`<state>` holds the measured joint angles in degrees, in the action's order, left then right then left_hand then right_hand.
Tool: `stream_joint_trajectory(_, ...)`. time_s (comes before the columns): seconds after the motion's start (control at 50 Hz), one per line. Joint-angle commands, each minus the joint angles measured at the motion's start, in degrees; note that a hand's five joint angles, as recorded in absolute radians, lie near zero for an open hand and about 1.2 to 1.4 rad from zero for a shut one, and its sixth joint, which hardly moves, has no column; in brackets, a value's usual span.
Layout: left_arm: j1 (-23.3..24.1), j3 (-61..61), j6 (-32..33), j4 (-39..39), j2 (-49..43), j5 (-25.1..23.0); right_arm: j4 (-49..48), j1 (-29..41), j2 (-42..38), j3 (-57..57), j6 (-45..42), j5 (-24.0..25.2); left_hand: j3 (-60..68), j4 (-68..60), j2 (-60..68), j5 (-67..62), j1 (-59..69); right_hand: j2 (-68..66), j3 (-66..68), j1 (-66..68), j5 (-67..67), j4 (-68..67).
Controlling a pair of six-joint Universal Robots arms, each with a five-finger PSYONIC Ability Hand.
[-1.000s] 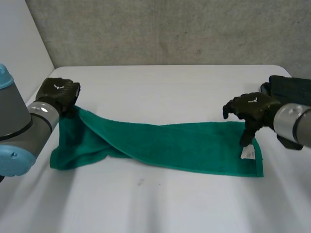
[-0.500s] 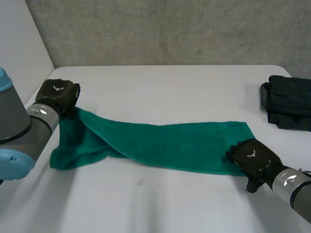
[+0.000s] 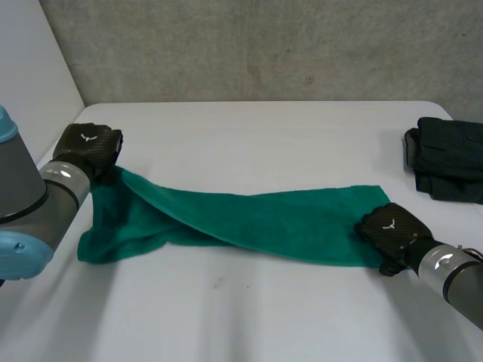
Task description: Fold the laundry.
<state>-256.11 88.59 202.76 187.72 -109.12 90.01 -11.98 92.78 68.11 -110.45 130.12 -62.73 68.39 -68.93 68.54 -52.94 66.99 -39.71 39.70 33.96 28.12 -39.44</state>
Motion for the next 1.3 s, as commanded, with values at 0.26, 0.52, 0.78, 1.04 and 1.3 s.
stream_joint_trajectory(0.26,-0.3,0.1,0.0,0.0,0.1,0.0,0.0,0.1,-2.3,3.1,-0.3,0.1,11.6,-11.1,11.5,-17.1,13.0,-13.8,13.8,19.5,15.4,-14.0)
stream_joint_trajectory(0.52,-0.3,0.1,0.0,0.0,0.1,0.1,0.0,0.2,-3.6,4.1,-0.5,0.0,11.6,-11.1,11.5,-17.1,13.0,-19.0,19.0,24.7,20.6,-19.2)
stream_joint_trajectory(0.78,-0.2,0.1,0.0,0.0,0.1,0.1,0.3,0.5,-4.0,6.8,0.0,-0.4,11.6,-11.1,11.5,-17.1,13.0,-40.3,40.3,46.0,41.9,-40.6)
stream_joint_trajectory(1.04,-0.3,1.1,0.0,-1.0,10.1,0.1,14.3,-0.3,10.7,21.5,7.9,-1.6,11.3,-10.8,11.1,-16.7,12.7,-40.3,40.3,46.0,41.9,-40.6)
stream_joint_trajectory(1.3,-1.1,0.0,-6.0,-12.8,26.9,-2.3,49.4,-3.5,16.4,52.3,10.1,-0.6,11.6,-11.1,11.5,-17.1,13.0,-40.3,40.3,46.0,41.9,-40.6)
